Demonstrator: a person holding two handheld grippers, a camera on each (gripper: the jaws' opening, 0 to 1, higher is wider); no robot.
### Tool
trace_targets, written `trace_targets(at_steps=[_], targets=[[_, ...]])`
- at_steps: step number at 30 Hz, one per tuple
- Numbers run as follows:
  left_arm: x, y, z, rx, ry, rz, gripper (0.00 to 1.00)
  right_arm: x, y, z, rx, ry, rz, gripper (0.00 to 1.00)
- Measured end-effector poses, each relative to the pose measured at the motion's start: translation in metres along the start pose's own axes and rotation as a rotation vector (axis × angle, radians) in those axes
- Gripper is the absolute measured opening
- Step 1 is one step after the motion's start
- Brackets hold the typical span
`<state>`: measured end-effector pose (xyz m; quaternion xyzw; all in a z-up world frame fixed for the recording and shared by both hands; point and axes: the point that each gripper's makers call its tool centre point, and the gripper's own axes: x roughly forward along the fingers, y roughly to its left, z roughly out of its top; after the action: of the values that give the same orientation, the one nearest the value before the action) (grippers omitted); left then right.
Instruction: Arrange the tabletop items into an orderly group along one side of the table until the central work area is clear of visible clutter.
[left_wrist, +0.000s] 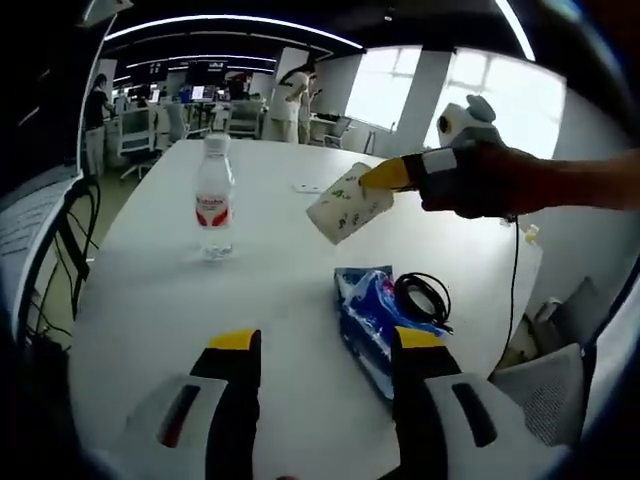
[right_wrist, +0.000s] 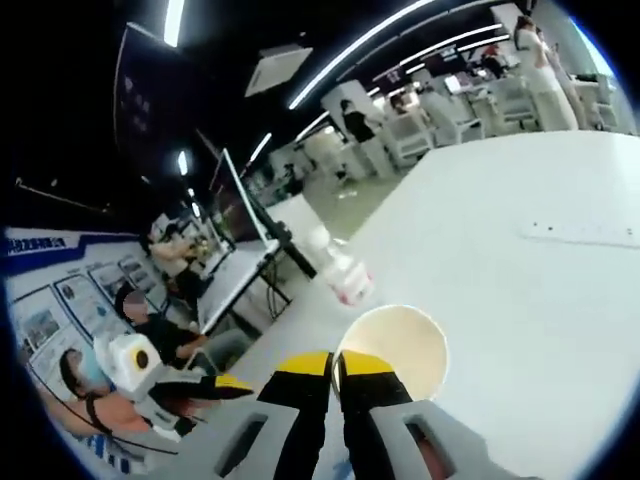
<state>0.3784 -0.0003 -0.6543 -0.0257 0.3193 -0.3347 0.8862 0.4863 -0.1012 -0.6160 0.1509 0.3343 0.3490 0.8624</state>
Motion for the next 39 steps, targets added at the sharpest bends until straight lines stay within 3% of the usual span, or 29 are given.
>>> trace_targets(at_steps=[5,14,25,32,39], targets=[[0.000,0.003,0.000,-0.004,-0.010,0.005,0.51,0.023,-0.008,-0.012,-0.113,0.101,-0.036,0.00],[0.002,0.004,-0.004,0.025,0.011,-0.014,0.51,0.057,-0.008,-0.036,-0.322,0.266,-0.025,0.00],[-0.001,0.011,-0.015,-0.010,0.016,-0.004,0.51,0.083,-0.014,-0.044,-0.444,0.340,-0.038,0.00],[-0.002,0.016,-0.015,-0.020,0.013,0.001,0.50,0.100,-0.014,-0.044,-0.676,0.410,-0.049,0.00],[-0.002,0.016,-0.019,-0.034,0.018,-0.007,0.50,0.114,-0.020,-0.040,-0.697,0.404,-0.078,0.00]])
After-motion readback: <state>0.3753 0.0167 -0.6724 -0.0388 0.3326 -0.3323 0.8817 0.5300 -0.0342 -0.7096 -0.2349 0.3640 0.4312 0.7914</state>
